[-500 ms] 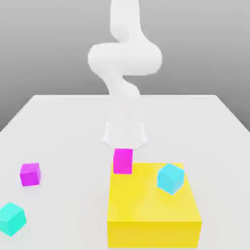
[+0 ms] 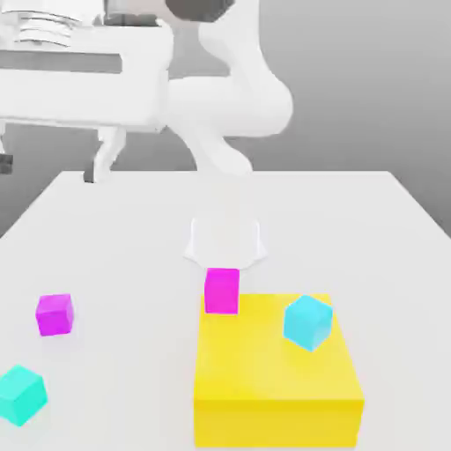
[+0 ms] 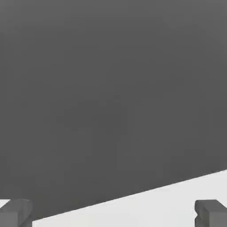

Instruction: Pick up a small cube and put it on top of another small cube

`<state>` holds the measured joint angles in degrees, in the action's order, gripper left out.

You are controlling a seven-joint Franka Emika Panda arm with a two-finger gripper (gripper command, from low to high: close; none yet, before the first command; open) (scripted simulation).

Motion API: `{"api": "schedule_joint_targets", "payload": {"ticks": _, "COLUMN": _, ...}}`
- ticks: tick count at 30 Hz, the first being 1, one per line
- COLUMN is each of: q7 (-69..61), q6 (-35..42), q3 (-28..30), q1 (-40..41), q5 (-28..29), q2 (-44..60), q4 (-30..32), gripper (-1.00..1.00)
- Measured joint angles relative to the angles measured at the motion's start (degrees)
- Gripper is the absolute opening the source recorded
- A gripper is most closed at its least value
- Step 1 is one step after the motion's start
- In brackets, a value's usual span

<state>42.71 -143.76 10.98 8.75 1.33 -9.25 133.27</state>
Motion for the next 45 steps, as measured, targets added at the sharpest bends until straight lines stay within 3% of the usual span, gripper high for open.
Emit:
{"api": "schedule_joint_targets", "payload": {"ticks": 10, "q7": -7.72, "q6": -6.59, "q3": 2.64, "q1": 8.54, "q5": -7.64, "q2": 21.28, "q4": 0.78, "gripper": 0.00}}
{"api": "schedule_joint_targets", "payload": {"ticks": 17, "q7": -12.93, "q6": -14.72, "q3": -0.79, "q1": 14.36, "q5": -13.81, "q2": 35.96, "q4": -0.73, "gripper": 0.00}}
{"api": "schedule_joint_targets", "payload": {"ticks": 18, "q7": -13.28, "q6": -15.71, "q3": -1.28, "q1": 14.76, "q5": -14.26, "q2": 37.26, "q4": -1.01, "gripper": -1.00}}
{"api": "schedule_joint_targets", "payload": {"ticks": 24, "q7": -13.42, "q6": -16.18, "q3": -1.60, "q1": 15.04, "q5": -14.46, "q2": 37.90, "q4": -1.16, "gripper": -1.00}}
{"api": "schedule_joint_targets", "payload": {"ticks": 32, "q7": -9.06, "q6": -7.19, "q3": 1.37, "q1": 10.68, "q5": -8.07, "q2": 23.91, "q4": 3.54, "gripper": -1.00}}
{"api": "schedule_joint_targets", "payload": {"ticks": 45, "q7": -5.03, "q6": 3.65, "q3": -4.43, "q1": 1.68, "q5": -0.05, "q2": -3.49, "q4": 19.55, "gripper": -1.00}}
